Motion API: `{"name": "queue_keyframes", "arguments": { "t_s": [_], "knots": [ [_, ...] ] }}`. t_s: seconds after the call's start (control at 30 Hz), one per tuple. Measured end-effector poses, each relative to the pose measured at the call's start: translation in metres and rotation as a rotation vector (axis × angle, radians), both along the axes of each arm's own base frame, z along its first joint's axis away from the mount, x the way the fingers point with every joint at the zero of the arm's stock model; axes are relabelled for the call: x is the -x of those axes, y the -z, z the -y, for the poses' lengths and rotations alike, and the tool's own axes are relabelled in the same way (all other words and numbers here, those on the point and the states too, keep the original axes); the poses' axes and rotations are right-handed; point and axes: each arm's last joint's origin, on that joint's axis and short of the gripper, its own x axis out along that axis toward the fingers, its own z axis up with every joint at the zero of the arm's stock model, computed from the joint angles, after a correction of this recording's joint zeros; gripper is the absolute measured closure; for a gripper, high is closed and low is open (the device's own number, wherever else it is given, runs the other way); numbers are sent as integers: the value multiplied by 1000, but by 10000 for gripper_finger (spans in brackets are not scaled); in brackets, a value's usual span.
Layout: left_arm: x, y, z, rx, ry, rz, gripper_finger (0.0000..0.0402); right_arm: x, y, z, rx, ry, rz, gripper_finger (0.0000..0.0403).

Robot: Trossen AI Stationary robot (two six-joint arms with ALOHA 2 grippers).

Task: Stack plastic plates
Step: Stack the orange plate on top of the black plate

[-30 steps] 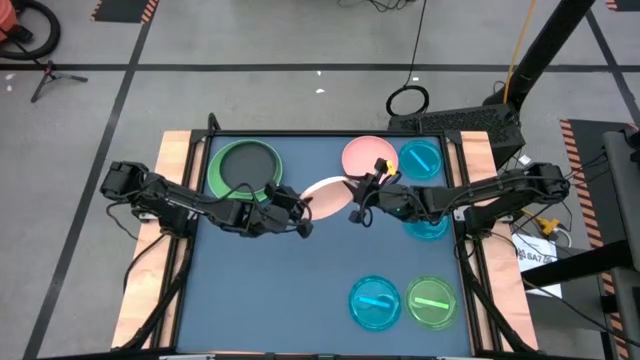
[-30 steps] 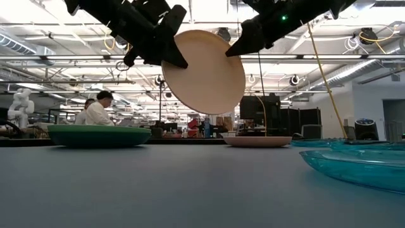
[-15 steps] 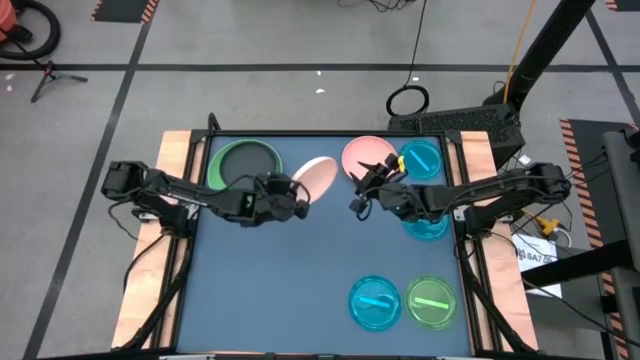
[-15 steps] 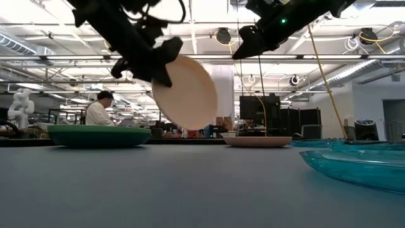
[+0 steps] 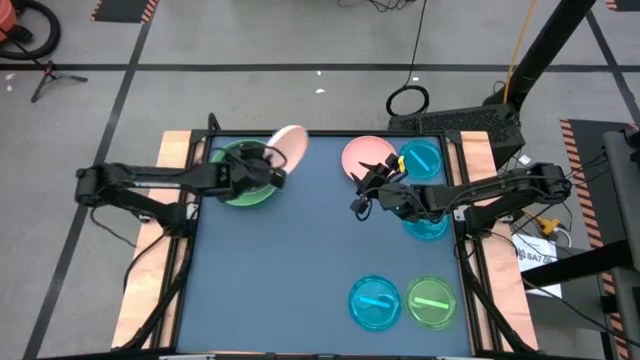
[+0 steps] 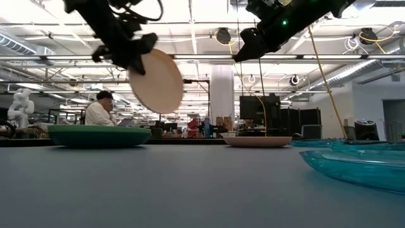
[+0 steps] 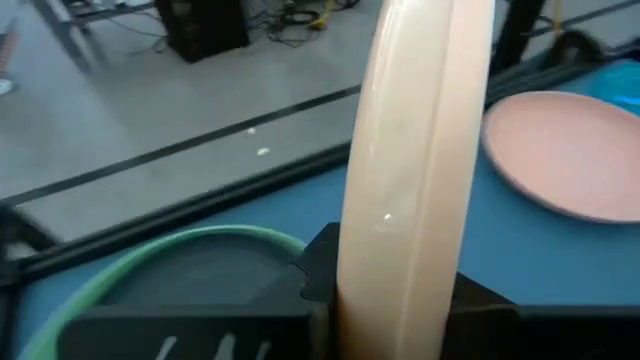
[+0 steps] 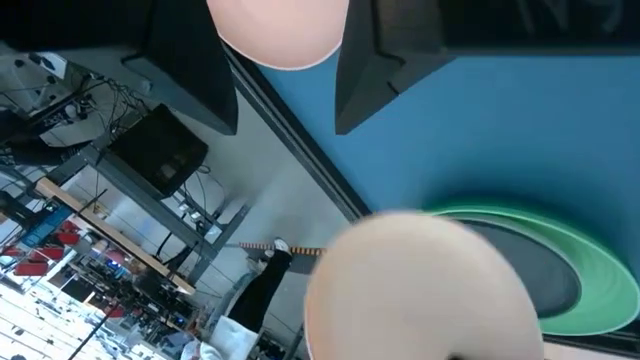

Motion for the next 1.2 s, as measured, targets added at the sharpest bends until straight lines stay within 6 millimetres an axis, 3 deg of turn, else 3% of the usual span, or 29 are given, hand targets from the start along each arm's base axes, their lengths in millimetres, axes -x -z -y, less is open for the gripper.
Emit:
{"name": "queue_keyframes", "arguments": {
  "t_s": [0.17, 0.47, 0.73, 0.93, 1.2],
  "knots": [
    [29, -16, -9, 4, -65, 8, 356, 0, 0, 1, -6, 7, 5, 239],
    [52, -31, -11, 7, -95, 59, 356, 0, 1, 1, -9, 9, 3, 238],
    [61, -18, -9, 47, -184, 26, 356, 0, 1, 1, -9, 8, 2, 238],
    [80, 13, -4, 92, -241, 67, 356, 0, 1, 1, -9, 8, 2, 238],
    [109, 39, 4, 142, -349, 227, 356, 0, 1, 2, -9, 9, 2, 238]
  ]
}}
